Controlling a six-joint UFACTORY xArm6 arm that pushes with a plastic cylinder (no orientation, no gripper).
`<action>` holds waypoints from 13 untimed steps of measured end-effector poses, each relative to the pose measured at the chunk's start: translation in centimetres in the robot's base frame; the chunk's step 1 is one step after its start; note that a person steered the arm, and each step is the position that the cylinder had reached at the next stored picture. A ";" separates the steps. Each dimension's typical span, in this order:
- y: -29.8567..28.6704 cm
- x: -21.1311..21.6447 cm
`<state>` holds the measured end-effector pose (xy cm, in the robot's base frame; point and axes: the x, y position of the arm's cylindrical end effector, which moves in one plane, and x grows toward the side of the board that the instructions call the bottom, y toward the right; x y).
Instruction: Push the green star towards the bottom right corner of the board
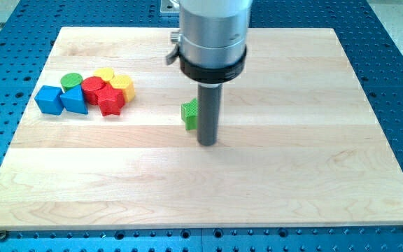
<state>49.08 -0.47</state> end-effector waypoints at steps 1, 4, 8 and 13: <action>-6.3 0.3; 8.8 -0.4; -1.7 -7.6; 11.1 -2.6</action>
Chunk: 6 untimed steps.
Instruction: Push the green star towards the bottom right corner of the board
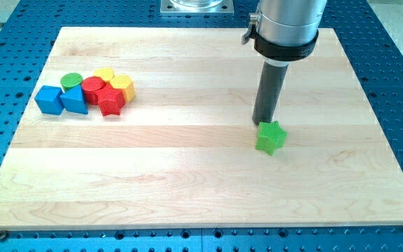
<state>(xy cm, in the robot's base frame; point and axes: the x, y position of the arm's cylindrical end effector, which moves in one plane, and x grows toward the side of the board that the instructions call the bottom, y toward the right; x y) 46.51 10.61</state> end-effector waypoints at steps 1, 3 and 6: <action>1.8 5.9; -2.0 6.4; 2.7 11.9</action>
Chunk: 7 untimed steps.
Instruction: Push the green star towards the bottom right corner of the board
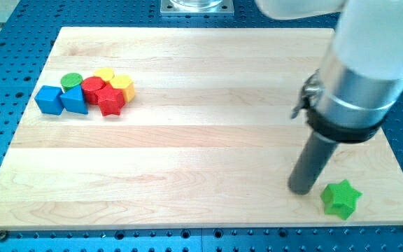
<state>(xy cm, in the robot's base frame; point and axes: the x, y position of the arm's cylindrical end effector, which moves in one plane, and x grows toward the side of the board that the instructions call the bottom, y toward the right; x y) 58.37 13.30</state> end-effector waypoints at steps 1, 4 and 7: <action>0.2 3.4; 11.9 3.5; 13.1 0.8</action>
